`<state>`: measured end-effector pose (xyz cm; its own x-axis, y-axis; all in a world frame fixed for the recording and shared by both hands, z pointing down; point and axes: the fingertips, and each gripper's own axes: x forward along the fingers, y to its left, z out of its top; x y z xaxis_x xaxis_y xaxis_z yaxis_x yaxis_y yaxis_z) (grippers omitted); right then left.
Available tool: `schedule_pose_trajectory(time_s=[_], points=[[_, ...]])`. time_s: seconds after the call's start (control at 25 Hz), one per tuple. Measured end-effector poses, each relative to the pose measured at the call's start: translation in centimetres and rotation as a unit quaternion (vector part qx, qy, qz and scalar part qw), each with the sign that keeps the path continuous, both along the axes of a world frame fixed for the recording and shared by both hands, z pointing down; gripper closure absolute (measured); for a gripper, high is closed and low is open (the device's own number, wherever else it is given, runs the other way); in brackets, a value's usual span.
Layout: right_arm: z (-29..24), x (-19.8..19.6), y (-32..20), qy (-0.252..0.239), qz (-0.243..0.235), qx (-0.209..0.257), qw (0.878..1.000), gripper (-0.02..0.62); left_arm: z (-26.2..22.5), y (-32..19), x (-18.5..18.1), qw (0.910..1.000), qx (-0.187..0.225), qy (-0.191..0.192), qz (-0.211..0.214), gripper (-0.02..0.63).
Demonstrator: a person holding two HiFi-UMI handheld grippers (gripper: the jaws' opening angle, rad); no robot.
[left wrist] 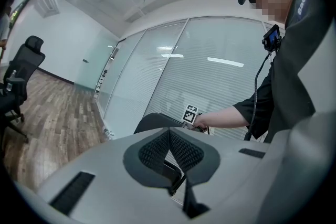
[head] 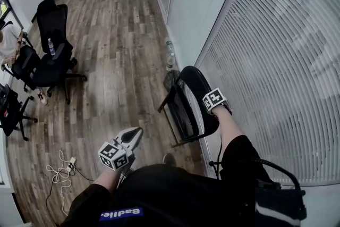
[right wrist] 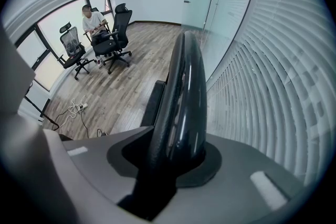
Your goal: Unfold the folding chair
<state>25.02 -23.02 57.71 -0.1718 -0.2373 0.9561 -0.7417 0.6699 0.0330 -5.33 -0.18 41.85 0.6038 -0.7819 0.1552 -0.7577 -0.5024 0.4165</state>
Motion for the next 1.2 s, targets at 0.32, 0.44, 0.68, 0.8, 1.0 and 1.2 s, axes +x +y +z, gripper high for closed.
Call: schedule_pose_trajectory(time_s=[0.32,0.44,0.68,0.8,1.0,1.2], points=[[0.5,0.2,-0.2,-0.003,-0.001,0.001,1.0,0.48,1.3,-1.9,0.9,1.0,-0.002,0.0,-0.001,0.6],[0.6,0.1,-0.2,-0.004,-0.003,0.002,1.0,0.48,1.4,-2.4,1.3,1.0,0.0,0.002,0.001,0.6],[0.1,0.2,-0.3,-0.002,-0.002,0.001,1.0,0.48,1.3,-3.1,1.7,1.0,-0.003,0.004,0.008,0.598],[0.0,0.2,-0.4,-0.002,-0.002,0.001,1.0,0.48,1.4,-3.5,1.9,0.9999,-0.008,0.006,0.012,0.6],[0.0,0.3,-0.3,-0.003,-0.001,0.0,1.0,0.48,1.8,-3.9,2.6,0.9997,-0.013,0.009,0.017,0.598],[0.4,0.2,-0.4,-0.005,-0.002,0.001,1.0,0.48,2.7,-4.6,3.4,0.9995,-0.018,0.011,0.025,0.598]])
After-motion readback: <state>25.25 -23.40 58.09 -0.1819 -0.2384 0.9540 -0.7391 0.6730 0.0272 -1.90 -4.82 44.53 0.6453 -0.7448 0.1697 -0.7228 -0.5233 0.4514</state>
